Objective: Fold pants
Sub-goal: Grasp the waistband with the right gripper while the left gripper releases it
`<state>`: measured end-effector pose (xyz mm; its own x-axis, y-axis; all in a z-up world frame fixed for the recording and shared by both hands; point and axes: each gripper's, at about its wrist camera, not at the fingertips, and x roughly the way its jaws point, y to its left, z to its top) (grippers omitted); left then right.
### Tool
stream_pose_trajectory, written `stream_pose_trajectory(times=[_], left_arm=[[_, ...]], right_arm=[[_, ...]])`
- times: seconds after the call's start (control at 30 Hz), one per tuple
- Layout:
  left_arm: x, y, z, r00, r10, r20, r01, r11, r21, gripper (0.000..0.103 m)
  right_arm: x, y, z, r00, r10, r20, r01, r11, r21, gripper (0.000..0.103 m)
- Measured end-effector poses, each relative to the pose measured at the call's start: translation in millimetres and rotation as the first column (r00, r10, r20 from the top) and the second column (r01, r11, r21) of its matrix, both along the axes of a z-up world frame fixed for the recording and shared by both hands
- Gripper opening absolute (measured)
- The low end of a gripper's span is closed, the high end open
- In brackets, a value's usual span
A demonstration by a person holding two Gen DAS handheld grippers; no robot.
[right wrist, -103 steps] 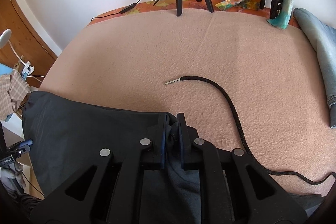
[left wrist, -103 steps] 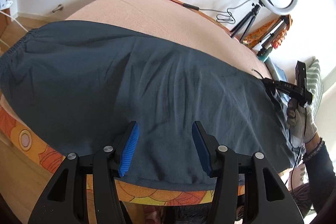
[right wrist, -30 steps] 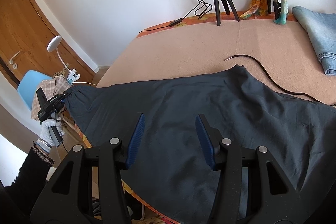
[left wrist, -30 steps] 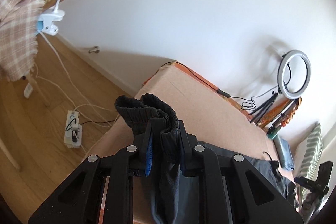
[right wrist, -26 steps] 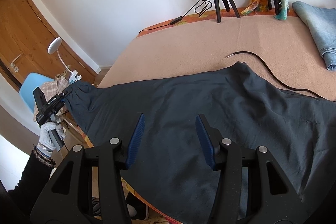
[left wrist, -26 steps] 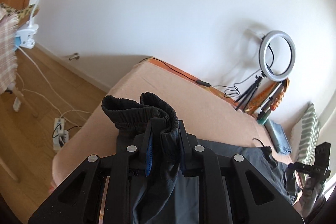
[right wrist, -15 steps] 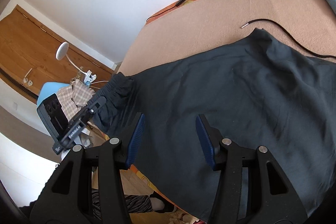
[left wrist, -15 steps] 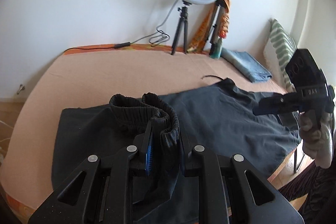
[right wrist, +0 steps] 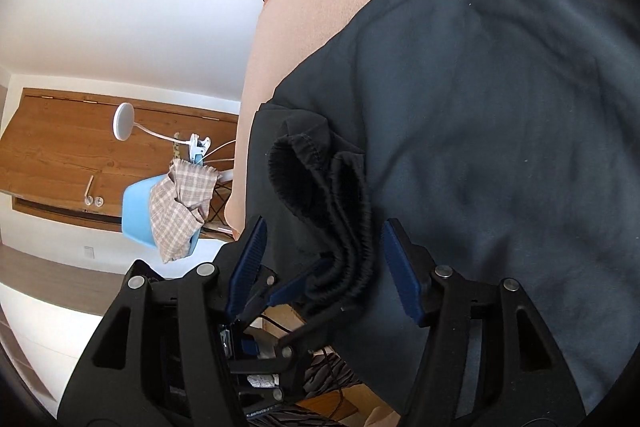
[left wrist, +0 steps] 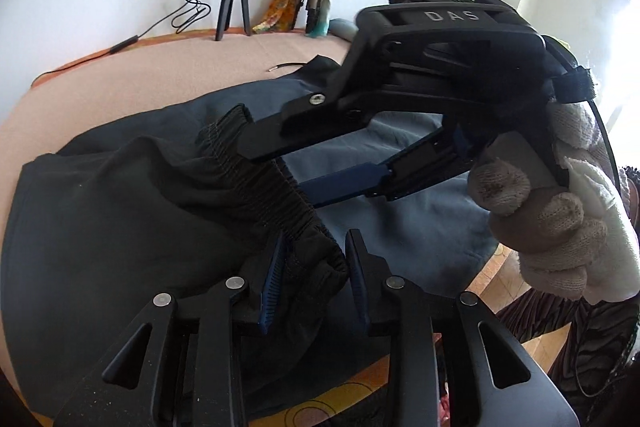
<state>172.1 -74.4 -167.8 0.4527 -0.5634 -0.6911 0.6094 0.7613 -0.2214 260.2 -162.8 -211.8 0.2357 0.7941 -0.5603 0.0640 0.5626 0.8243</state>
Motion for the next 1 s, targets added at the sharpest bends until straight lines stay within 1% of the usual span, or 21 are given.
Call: stream_pose_trajectory(times=[0.07,0.13,0.2,0.27,0.3,0.33,0.37,0.4,0.43,0.5,0.57,0.63,0.67,0.77,0.8,0.87,1.0], left_arm=[[-4,-3,2,1.0,-0.013,-0.025,0.013,1.0,-0.001,0.042],[-11,3,7,0.998,-0.031,-0.055,0.031,0.999,-0.016,0.042],[-19,16,15,0.996,-0.033,-0.081,0.029,0.999,-0.044,0.042],[-26,30,24,0.997,-0.01,-0.073,0.006,0.998,-0.064,0.042],[-29,40,29,0.998,0.016,-0.053,-0.019,0.998,-0.062,0.042],[-30,50,33,0.998,0.047,-0.034,-0.049,0.997,-0.053,0.042],[-28,59,36,0.997,0.081,-0.021,-0.081,0.996,-0.043,0.042],[-24,70,37,0.993,0.119,-0.019,-0.12,0.992,-0.04,0.042],[-19,80,39,0.988,0.155,-0.025,-0.156,0.986,-0.05,0.042],[-9,98,42,0.976,0.214,-0.032,-0.216,0.974,-0.067,0.042],[0,114,45,0.962,0.27,-0.027,-0.272,0.959,-0.076,0.042],[6,124,50,0.952,0.305,-0.026,-0.306,0.948,-0.092,0.042],[15,133,50,0.948,0.318,-0.026,-0.319,0.943,-0.098,0.042],[18,139,53,0.939,0.343,-0.015,-0.343,0.934,-0.101,0.043],[18,139,52,0.939,0.344,-0.02,-0.344,0.933,-0.102,0.045],[20,135,49,0.942,0.335,-0.032,-0.337,0.936,-0.107,0.045],[20,117,48,0.956,0.291,-0.031,-0.293,0.953,-0.083,0.045]], right_arm=[[1,9,-3,1.0,0.01,-0.003,-0.01,1.0,-0.027,0.063],[1,17,-3,1.0,0.019,-0.001,-0.019,0.998,-0.054,0.063],[0,23,-3,1.0,0.02,0.007,-0.019,0.996,-0.092,0.063],[0,27,-3,1.0,0.013,0.022,-0.011,0.996,-0.093,0.063],[0,27,-3,1.0,0.006,0.029,-0.003,0.995,-0.095,0.058],[1,26,-3,0.999,0.003,0.034,0.0,0.994,-0.108,0.046],[2,26,-4,0.999,0.006,0.036,-0.002,0.992,-0.128,0.038],[2,27,-5,0.999,0.009,0.038,-0.003,0.989,-0.149,0.025],[2,28,-5,0.999,0.007,0.043,0.0,0.987,-0.161,0.022],[2,27,-2,0.998,-0.001,0.065,0.011,0.986,-0.165,0.019],[0,27,7,0.995,0.004,0.098,0.015,0.982,-0.188,0.018],[-2,28,21,0.99,0.007,0.141,0.023,0.977,-0.213,0.017],[-4,27,30,0.986,0.008,0.166,0.028,0.975,-0.219,0.017],[-8,19,54,0.971,0.026,0.238,0.036,0.967,-0.252,0.017],[-11,15,60,0.966,0.028,0.255,0.042,0.964,-0.263,0.017],[-15,1,67,0.963,0.023,0.269,0.055,0.959,-0.278,0.017],[-23,-34,73,0.964,-0.014,0.267,0.092,0.954,-0.284,0.017]])
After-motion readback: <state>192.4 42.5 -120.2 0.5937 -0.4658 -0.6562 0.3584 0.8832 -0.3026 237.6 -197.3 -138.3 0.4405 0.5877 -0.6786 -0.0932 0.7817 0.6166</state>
